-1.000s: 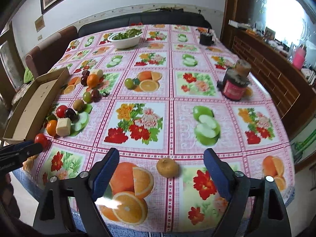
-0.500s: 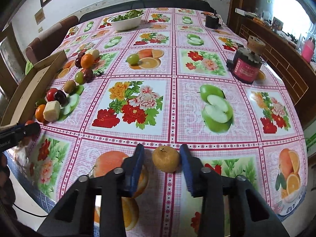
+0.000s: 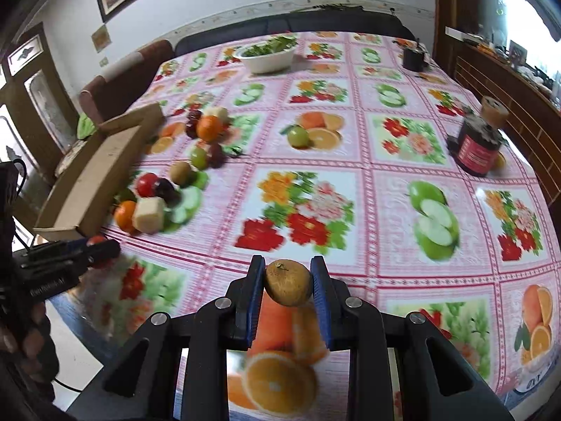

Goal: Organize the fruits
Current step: 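Carry the tomato and kiwi into the cardboard tray and open both tools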

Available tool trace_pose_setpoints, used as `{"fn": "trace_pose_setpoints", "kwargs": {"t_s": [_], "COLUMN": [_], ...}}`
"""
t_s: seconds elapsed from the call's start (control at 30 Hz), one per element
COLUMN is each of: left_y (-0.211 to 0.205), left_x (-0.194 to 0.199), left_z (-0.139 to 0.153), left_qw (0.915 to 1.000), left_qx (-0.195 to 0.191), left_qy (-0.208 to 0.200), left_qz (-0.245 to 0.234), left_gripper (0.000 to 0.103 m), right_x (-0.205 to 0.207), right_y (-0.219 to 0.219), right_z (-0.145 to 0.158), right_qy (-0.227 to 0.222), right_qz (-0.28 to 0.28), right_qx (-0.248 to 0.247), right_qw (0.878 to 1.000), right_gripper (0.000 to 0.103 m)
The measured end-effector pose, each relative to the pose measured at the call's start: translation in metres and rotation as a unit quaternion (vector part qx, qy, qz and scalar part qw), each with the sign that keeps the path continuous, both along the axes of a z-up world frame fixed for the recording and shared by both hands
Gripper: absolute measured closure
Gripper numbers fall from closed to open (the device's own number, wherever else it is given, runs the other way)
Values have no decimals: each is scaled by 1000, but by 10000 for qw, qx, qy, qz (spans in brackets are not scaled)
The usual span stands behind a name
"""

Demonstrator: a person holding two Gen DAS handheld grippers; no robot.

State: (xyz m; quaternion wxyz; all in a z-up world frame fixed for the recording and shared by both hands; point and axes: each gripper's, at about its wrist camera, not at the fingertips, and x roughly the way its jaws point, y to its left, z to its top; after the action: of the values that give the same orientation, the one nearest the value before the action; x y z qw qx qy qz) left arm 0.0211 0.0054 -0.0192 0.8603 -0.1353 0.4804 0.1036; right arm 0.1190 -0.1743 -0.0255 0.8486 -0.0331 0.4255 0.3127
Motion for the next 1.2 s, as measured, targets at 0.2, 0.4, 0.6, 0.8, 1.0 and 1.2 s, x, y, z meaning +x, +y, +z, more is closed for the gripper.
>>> {"fn": "trace_pose_setpoints", "kwargs": {"t_s": [0.2,0.4,0.6,0.8,1.0,1.2], "left_y": [-1,1,12,28,49,74], "left_x": [-5,-12,-18,-26,-34,-43], "left_z": [11,23,34,42,50,53], "left_qw": [9999,9990,9976,9957,9927,9894], "left_qx": [120,371,495,572,651,656], "left_qy": [-28,-177,-312,-375,-470,-539], "left_qz": [90,185,382,626,896,1181], "left_gripper": [74,74,74,74,74,74], "right_x": [-10,-19,-23,-28,-34,-41], "right_y": [20,36,46,62,86,112], "right_z": [9,15,24,35,44,51], "right_qy": [-80,-123,-159,-227,-261,-309], "right_qz": [316,550,700,921,1204,1481], "right_qx": [18,56,129,211,287,320], "right_qw": [9995,9984,9973,9953,9920,9880], "right_gripper": [76,76,76,76,76,76]}}
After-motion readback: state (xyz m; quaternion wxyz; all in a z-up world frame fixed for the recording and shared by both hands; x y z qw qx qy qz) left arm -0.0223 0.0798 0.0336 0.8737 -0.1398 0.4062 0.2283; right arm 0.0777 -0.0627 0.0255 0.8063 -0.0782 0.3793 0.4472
